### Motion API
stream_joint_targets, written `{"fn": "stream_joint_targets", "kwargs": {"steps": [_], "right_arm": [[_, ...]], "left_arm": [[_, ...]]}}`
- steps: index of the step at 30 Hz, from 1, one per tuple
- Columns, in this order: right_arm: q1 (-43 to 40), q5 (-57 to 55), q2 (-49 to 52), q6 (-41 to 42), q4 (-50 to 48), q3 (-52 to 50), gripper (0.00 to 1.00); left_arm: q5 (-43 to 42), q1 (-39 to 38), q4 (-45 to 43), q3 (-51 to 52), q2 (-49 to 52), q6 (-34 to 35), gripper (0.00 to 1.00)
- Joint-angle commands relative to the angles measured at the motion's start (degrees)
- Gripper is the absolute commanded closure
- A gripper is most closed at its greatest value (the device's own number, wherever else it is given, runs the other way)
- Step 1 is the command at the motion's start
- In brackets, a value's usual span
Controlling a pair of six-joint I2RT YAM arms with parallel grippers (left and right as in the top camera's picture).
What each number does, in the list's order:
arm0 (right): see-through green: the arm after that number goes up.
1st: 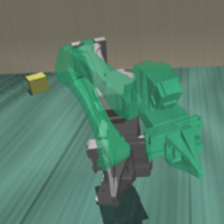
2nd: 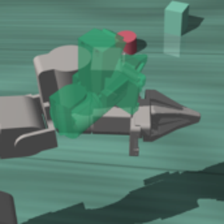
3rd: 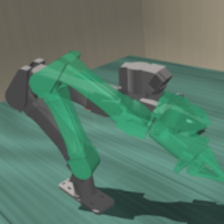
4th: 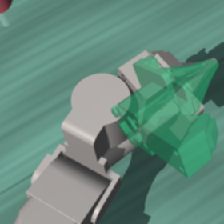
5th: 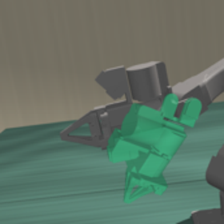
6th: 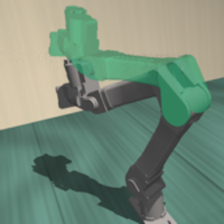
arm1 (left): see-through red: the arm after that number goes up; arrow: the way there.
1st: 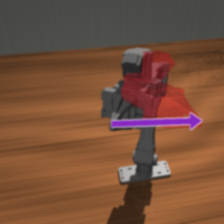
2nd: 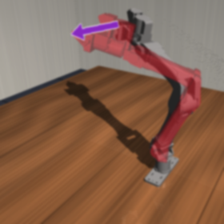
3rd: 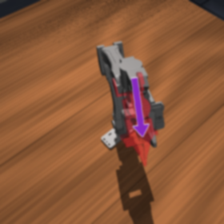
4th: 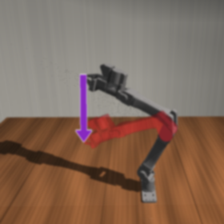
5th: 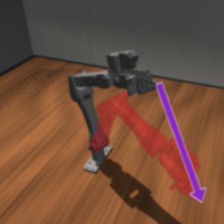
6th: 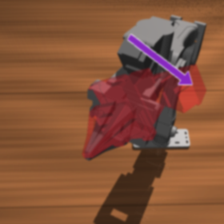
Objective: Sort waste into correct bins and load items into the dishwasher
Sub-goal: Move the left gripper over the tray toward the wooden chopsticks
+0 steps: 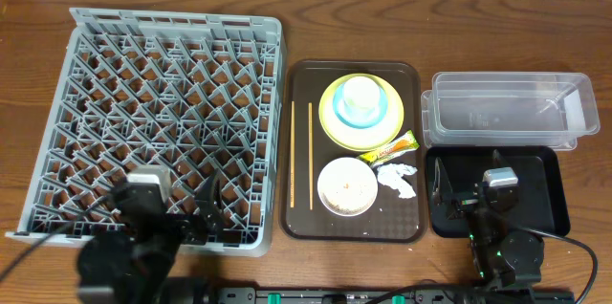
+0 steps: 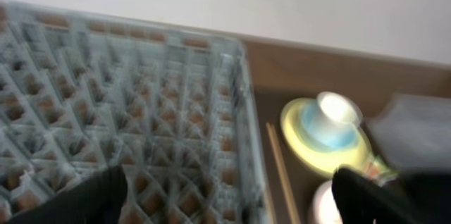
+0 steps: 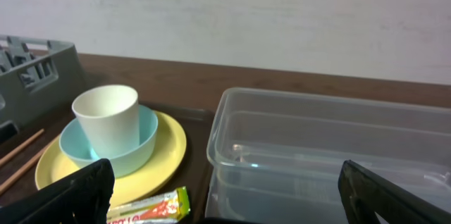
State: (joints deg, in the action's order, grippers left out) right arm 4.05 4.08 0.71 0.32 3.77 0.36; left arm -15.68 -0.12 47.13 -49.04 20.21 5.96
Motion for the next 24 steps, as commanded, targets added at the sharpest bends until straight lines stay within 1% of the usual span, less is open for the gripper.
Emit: {"fn": "stream_joint_targets", "kwargs": {"steps": [1, 3, 5, 7, 8, 10, 12, 20, 21, 22, 23, 24], "right_arm": [[0.35, 0.0, -0.11, -0.59, 0.2, -0.04, 0.01], [0.35, 0.02, -0.11, -0.61, 0.2, -0.04, 0.01], [0.35, 0.0, -0.11, -0.59, 0.17, -0.04, 0.01], [0.35, 0.02, -0.11, -0.59, 0.2, -0.04, 0.01], [0.35, 0.0, -0.11, -0.59, 0.17, -0.04, 0.01], [0.35, 0.02, -0.11, -0.61, 0.2, -0.04, 0.01], [0.35, 0.0, -0.11, -0.61, 0.2, -0.04, 0.01], [0.35, 0.02, -0.11, -0.59, 0.17, -0.04, 0.01], [0.35, 0.0, -0.11, -0.59, 0.2, -0.04, 0.01], [0.35, 0.02, -0.11, -0.59, 0.17, -0.04, 0.01], [0.35, 0.02, -0.11, -0.59, 0.17, -0.04, 0.01], [0.35, 0.02, -0.11, -0.59, 0.17, -0.04, 0.01]], "left_arm": [[-10.99, -0.13, 12.31, -18.43, 12.85, -0.11, 0.06], [-14.8, -0.13, 23.93, -30.75, 21.22, -0.13, 0.06], [-14.95, -0.13, 35.01, -42.14, 29.18, -0.66, 0.06], [-14.95, -0.13, 43.8, -52.19, 36.54, -1.2, 0.06], [-14.95, -0.13, 46.18, -55.78, 39.34, -1.18, 0.06], [-14.99, -0.13, 48.35, -60.65, 43.67, -1.16, 0.06], [-14.99, -0.13, 48.52, -62.6, 46.53, -1.16, 0.06], [-13.88, -0.13, 49.07, -62.53, 53.68, -0.96, 0.06], [-13.88, -0.13, 49.64, -62.53, 54.45, -0.96, 0.08], [-13.88, -0.13, 49.66, -62.47, 54.99, -0.96, 0.17], [-13.9, -0.13, 49.66, -62.4, 55.47, -0.92, 0.32], [-13.92, -0.22, 49.66, -62.18, 55.82, -0.13, 0.44]]}}
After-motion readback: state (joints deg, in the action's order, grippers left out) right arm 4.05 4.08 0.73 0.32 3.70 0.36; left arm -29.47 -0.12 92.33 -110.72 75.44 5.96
